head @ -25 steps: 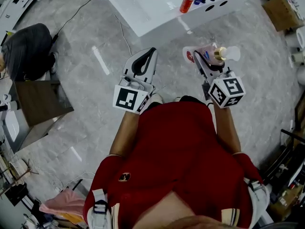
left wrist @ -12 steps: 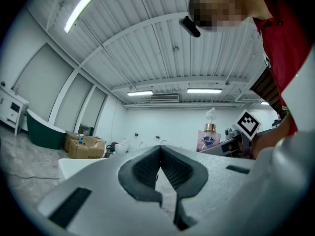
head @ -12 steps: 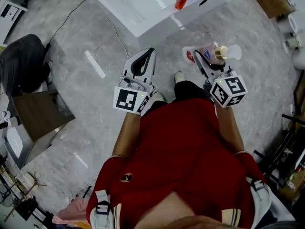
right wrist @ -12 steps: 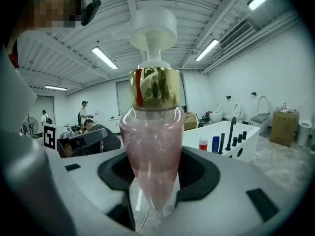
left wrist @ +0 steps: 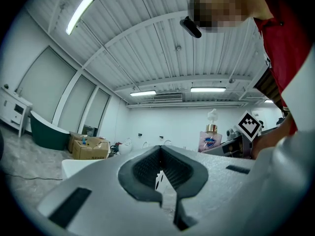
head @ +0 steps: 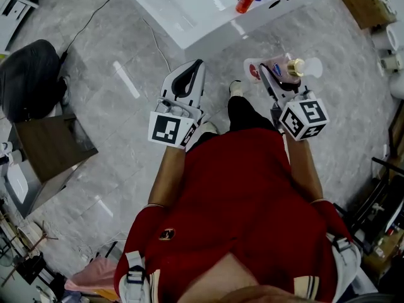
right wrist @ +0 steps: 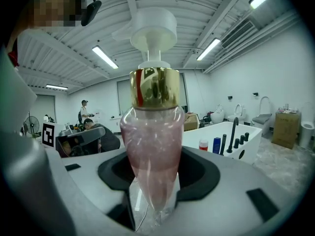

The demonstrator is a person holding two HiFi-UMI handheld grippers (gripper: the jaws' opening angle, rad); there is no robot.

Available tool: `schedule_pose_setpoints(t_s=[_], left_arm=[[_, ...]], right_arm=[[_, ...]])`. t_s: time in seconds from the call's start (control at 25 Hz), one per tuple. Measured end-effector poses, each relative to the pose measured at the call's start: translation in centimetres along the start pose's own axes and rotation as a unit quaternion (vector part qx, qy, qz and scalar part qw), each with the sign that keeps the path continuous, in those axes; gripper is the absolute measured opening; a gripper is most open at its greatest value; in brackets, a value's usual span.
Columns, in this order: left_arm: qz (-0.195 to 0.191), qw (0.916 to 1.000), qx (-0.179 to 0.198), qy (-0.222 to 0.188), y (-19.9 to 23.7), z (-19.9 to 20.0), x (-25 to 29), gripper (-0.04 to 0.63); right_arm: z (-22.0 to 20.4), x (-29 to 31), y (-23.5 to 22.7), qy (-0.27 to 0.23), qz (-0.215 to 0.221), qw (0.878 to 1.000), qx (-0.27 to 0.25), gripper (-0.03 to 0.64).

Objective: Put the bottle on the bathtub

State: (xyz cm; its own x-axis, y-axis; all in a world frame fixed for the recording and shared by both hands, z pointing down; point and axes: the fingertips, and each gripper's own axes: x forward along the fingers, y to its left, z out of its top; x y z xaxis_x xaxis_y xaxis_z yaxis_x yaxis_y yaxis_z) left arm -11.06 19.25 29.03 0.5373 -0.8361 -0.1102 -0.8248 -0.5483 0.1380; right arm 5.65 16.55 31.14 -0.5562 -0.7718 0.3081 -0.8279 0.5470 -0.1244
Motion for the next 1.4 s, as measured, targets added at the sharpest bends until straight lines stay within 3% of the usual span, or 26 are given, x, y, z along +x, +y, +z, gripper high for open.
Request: schedule_pose_setpoints(t_s=[0.68, 1.4], left_arm=[[0.006, 0.9977, 0.031, 0.059, 3.1, -2.6, 13.3, 0.006], [0.071, 0.9916, 0.046, 0.098, 6.2, -6.5, 24.3, 0.006]], right_arm=[[1.5, 8.8, -9.7, 0.002, 0.028, 0.999, -0.028, 0.216], [1.7, 17.3, -16.2, 0.027, 0.131, 0.989, -0.064, 0.216]])
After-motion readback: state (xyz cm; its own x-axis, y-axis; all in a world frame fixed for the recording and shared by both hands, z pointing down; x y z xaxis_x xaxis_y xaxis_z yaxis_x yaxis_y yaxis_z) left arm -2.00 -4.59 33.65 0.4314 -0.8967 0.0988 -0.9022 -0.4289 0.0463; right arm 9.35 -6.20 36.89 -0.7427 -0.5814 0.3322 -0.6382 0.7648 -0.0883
